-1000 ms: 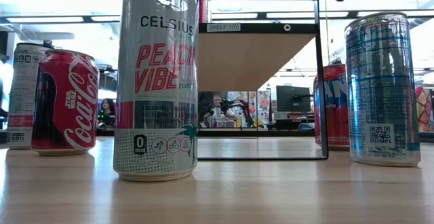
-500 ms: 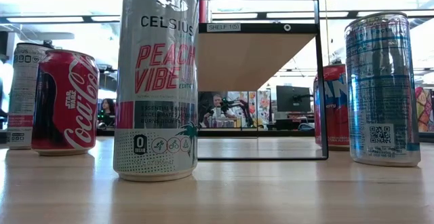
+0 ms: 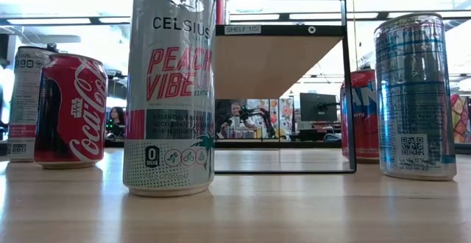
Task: Place canned beverage on shelf
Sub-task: Put the left blue soda can on the shelf aligned with the other blue soda can
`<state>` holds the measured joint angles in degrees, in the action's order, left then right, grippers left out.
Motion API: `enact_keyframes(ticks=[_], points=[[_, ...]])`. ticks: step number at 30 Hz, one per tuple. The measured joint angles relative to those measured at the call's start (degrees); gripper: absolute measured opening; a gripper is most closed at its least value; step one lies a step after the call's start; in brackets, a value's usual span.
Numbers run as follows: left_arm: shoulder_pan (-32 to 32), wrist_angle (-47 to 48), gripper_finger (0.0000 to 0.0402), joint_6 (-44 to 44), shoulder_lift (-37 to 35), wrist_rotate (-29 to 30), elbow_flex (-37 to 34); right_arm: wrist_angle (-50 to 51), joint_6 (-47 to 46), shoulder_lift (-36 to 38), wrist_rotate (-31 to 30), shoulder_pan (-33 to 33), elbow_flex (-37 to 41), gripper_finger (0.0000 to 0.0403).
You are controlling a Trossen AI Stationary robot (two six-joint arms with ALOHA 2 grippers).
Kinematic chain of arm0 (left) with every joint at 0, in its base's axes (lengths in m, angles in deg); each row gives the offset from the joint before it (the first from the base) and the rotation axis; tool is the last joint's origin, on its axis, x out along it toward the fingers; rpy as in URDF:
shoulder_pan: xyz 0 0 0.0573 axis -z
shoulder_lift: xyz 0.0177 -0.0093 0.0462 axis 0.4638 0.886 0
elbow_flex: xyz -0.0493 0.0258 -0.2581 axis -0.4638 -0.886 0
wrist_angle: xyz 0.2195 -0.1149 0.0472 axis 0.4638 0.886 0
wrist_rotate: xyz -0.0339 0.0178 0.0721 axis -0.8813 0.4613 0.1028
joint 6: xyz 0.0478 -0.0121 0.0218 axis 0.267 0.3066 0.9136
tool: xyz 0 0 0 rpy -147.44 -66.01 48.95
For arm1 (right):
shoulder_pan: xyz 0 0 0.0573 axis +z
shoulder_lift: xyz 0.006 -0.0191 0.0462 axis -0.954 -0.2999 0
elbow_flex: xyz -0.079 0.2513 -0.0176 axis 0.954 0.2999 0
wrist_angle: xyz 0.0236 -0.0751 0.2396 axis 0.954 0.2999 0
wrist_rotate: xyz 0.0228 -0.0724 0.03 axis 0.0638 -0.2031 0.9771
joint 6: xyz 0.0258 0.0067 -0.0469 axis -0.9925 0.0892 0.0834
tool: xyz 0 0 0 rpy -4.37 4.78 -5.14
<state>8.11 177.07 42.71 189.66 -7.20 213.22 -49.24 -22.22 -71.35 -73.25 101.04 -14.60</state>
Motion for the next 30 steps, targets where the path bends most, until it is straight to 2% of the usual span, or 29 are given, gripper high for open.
enact_keyframes(ticks=[7,11,14,21,30], points=[[-1.4,0.1,0.0213,5.3,0.0,0.5,0.0,-7.0,2.0,-3.2,-4.1,-0.5,0.0,0.0012],[-1.4,0.0,0.0213,6.6,0.0,1.4,0.0,-10.4,2.2,-5.6,-4.4,-0.7,0.0,0.0036],[-1.4,0.0,0.0213,7.3,0.0,1.6,0.0,-12.5,2.4,-7.3,-4.4,-0.7,-0.5,0.0071],[-1.4,-0.7,0.0213,10.1,0.0,6.9,0.0,-13.3,2.8,-12.1,-6.1,-0.7,-4.1,0.0175],[-1.4,-3.6,0.0215,11.4,0.0,7.5,0.0,-10.6,4.4,-16.4,-6.4,-0.8,-10.0,0.0289]])
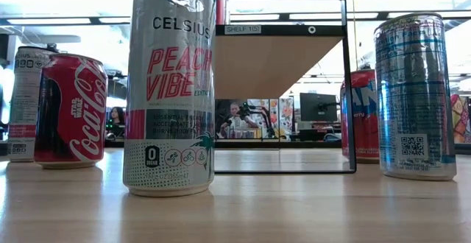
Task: Place canned beverage on shelf
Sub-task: Put the left blue soda can on the shelf aligned with the other blue soda can
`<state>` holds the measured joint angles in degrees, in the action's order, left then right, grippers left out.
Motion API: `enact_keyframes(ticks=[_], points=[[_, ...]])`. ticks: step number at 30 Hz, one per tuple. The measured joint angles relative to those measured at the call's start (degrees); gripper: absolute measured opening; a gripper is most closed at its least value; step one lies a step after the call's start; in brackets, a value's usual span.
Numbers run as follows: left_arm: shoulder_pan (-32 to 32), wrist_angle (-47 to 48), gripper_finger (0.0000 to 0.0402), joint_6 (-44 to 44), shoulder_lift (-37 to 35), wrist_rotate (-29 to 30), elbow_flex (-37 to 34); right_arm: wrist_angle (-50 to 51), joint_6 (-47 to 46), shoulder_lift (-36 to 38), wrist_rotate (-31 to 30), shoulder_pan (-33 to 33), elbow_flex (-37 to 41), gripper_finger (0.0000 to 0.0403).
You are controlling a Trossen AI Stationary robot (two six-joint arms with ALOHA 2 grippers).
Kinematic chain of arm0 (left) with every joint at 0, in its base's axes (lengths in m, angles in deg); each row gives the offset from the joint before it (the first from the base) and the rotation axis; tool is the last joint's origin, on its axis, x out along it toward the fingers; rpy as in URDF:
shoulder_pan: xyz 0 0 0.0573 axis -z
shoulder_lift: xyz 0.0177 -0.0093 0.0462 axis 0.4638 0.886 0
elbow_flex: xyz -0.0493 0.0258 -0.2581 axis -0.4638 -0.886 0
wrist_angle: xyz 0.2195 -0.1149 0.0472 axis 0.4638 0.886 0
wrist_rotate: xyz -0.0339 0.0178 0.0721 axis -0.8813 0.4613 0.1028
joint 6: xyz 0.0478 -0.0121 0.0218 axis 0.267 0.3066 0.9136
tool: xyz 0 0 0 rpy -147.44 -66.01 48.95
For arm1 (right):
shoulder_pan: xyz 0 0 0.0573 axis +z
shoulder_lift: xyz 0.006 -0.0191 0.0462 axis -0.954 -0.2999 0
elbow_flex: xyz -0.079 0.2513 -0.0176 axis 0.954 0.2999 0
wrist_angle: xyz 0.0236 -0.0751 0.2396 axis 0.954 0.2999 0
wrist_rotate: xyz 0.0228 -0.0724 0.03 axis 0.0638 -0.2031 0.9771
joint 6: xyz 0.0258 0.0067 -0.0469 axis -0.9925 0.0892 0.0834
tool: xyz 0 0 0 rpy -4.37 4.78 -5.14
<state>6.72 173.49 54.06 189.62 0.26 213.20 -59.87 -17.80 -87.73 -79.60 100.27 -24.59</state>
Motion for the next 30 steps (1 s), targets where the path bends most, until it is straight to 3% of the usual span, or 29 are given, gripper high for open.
enact_keyframes(ticks=[11,30], points=[[0.0,-3.1,0.0218,0.8,0.0,0.2,0.0,1.6,0.6,-5.8,0.0,-1.1,-4.1,0.0343],[0.0,-4.0,0.0221,1.3,0.0,3.7,0.0,0.8,0.3,-8.6,2.8,-3.8,-5.2,0.0325]])
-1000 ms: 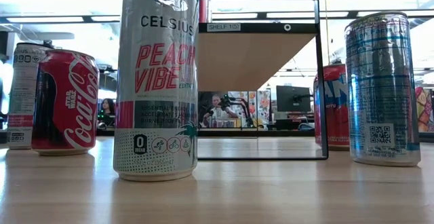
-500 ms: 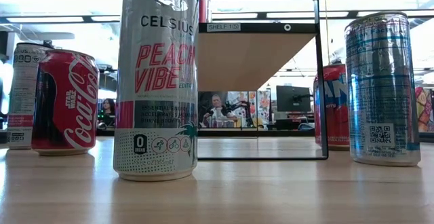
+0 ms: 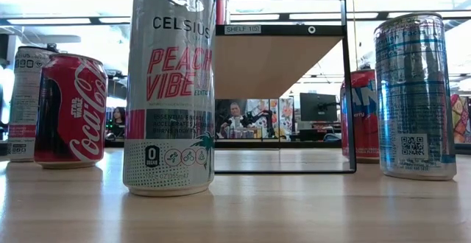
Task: Place canned beverage on shelf
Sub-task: Put the left blue soda can on the shelf aligned with the other blue soda can
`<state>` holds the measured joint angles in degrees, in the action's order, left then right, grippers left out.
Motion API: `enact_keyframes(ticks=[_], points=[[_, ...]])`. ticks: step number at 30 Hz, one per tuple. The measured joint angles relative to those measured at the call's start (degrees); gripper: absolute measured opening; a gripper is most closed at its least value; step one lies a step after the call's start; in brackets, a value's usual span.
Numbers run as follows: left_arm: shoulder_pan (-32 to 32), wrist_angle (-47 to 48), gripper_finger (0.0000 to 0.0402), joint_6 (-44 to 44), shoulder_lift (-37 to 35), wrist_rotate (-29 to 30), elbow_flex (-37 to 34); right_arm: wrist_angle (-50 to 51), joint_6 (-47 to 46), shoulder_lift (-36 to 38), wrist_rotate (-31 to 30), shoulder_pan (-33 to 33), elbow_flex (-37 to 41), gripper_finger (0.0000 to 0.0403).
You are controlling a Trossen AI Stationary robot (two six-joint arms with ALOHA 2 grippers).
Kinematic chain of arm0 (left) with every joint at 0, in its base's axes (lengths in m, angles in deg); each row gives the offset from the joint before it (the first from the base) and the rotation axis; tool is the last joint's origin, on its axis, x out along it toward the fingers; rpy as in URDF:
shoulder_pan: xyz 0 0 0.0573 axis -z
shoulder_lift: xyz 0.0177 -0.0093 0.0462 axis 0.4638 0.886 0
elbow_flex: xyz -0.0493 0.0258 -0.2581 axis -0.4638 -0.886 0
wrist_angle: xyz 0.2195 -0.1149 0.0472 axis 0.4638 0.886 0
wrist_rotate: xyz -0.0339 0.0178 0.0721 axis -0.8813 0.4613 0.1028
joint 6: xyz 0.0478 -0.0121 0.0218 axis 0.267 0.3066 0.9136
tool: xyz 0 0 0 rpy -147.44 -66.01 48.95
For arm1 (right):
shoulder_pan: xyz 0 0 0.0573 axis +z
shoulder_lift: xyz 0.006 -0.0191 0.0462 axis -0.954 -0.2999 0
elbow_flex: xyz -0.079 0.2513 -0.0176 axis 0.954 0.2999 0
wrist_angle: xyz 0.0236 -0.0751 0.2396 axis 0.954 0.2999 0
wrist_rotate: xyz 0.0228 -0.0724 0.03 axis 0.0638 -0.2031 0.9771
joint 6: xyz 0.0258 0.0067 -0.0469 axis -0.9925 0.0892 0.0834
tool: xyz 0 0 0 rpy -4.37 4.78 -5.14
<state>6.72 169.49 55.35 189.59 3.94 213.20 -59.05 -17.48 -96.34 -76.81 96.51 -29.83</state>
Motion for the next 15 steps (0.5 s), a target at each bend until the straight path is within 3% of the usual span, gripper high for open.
enact_keyframes(ticks=[12,15], points=[[0.0,-2.6,0.0221,3.8,0.0,1.2,0.0,0.0,0.8,-0.1,1.3,0.0,0.0,0.0223],[0.0,-2.9,0.0224,3.9,0.0,1.2,0.0,0.1,0.5,0.1,1.3,-0.1,0.0,0.0218]])
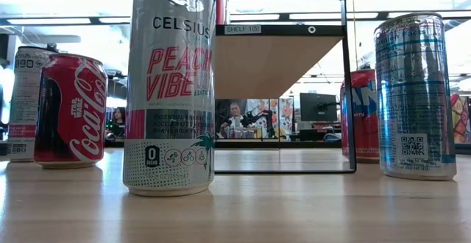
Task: Place canned beverage on shelf
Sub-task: Put the left blue soda can on the shelf aligned with the other blue soda can
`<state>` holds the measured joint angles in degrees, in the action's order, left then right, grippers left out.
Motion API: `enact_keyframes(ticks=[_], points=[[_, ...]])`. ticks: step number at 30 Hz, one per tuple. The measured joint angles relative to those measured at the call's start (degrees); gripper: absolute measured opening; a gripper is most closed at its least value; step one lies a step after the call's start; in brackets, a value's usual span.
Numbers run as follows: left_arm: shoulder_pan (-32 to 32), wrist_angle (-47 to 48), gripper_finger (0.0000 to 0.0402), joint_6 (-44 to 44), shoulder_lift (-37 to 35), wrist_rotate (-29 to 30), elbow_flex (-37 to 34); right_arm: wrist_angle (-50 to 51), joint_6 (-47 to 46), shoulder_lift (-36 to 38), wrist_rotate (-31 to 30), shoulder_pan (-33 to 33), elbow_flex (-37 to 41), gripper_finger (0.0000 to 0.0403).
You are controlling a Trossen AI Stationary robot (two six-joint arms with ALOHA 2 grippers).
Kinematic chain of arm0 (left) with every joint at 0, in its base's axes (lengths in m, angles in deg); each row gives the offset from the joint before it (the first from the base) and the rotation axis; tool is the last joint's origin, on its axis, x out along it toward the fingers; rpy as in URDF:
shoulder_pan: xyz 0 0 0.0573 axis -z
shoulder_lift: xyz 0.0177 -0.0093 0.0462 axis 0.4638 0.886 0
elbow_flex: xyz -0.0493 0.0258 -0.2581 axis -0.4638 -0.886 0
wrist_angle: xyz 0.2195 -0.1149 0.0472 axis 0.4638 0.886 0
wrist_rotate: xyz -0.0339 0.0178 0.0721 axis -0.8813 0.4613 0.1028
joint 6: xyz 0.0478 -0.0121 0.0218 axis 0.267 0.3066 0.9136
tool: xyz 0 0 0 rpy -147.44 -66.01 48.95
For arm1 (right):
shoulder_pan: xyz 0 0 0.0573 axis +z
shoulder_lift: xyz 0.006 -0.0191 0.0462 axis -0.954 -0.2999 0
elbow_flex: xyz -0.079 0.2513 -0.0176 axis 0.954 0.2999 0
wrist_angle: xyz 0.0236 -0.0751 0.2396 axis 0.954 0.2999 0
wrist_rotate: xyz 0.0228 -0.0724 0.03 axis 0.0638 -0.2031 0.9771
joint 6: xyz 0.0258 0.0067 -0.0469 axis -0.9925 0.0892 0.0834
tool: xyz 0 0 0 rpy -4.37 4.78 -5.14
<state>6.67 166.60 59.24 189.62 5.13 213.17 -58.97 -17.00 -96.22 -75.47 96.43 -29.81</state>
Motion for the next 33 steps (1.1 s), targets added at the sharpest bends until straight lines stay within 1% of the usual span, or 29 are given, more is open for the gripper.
enact_keyframes(ticks=[5,12,18,23,27,33], points=[[0.0,-0.5,0.0246,1.5,0.0,2.2,0.0,-0.1,-0.1,0.1,0.0,0.0,0.0,0.0218],[0.0,-1.1,0.0274,9.2,-0.1,3.0,0.0,2.4,0.0,1.3,-0.4,-0.1,0.1,0.0218],[0.0,-3.0,0.0276,16.0,-2.1,3.0,0.0,3.9,0.9,3.4,-0.8,0.0,1.1,0.0221],[0.0,-4.0,0.0276,17.5,-5.2,5.6,-0.1,4.2,0.8,5.5,-2.2,-0.2,3.5,0.0223],[0.0,-5.9,0.0276,17.9,-6.5,6.4,-0.6,3.2,0.6,8.6,-2.1,-1.1,7.1,0.0223],[-0.5,-10.1,0.0276,22.1,-8.5,7.1,-6.5,-1.0,0.8,14.3,-2.2,-4.0,12.8,0.0224]])
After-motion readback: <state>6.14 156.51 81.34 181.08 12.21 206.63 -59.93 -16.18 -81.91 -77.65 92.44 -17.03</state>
